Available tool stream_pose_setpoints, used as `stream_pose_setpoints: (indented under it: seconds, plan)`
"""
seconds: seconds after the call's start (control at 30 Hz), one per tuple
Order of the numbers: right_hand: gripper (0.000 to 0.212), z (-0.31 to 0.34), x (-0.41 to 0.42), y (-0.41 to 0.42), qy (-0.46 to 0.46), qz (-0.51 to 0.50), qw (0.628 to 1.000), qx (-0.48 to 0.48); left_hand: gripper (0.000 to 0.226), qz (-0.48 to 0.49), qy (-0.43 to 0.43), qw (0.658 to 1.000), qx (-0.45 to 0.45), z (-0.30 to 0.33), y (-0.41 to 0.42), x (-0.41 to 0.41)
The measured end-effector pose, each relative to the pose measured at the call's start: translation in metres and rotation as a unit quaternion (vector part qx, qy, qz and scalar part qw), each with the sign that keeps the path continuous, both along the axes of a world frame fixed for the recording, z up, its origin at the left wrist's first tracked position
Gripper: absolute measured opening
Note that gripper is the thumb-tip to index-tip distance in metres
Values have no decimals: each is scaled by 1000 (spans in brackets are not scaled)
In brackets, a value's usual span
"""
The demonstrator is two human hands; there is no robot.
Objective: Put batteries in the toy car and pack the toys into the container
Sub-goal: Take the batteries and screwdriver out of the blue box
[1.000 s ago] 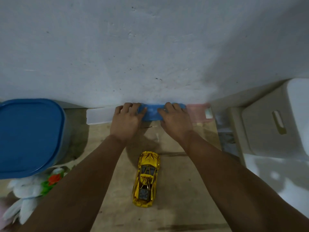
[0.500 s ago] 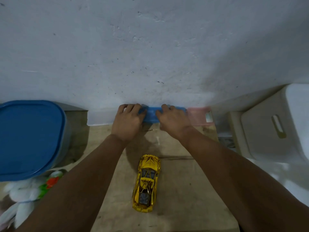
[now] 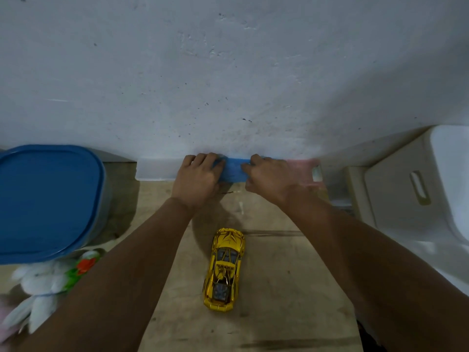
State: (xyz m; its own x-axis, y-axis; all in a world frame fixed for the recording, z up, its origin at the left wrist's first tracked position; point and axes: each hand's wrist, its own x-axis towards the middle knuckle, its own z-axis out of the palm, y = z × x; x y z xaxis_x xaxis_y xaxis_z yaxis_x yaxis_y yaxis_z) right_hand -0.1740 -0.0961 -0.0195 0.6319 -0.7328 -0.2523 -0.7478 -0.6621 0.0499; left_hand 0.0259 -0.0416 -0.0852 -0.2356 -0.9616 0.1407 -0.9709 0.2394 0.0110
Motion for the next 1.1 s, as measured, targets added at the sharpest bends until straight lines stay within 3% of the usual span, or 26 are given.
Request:
stream_pose_setpoints:
  seconds: [0.2, 0.3, 0.37, 0.47, 0.67, 0.87, 1.1]
  plan:
    - [28, 16, -11, -3, -63, 2, 993, -99, 58, 21, 50, 998, -24, 7, 1, 2]
    - [13, 16, -15, 6, -102, -51, 987, -110, 45, 30, 71, 996, -43, 9, 0, 4]
    - [16, 7, -16, 14, -123, -91, 980, -128, 38, 31, 78, 995, -53, 5, -4, 7]
    - [21, -26, -16, 19, -214, -65, 973, -52, 35, 19, 86, 994, -57, 2, -11, 13]
    - [56, -50, 0, 21, -112, -56, 992, 4, 31, 0, 110, 991, -81, 4, -13, 14]
    - [63, -63, 16, 22, -69, -50, 996, -26, 30, -6, 122, 988, -94, -1, -13, 17]
    - [60, -69, 26, 21, -83, -52, 995, -23, 33, -18, 133, 986, -96, -6, -12, 17]
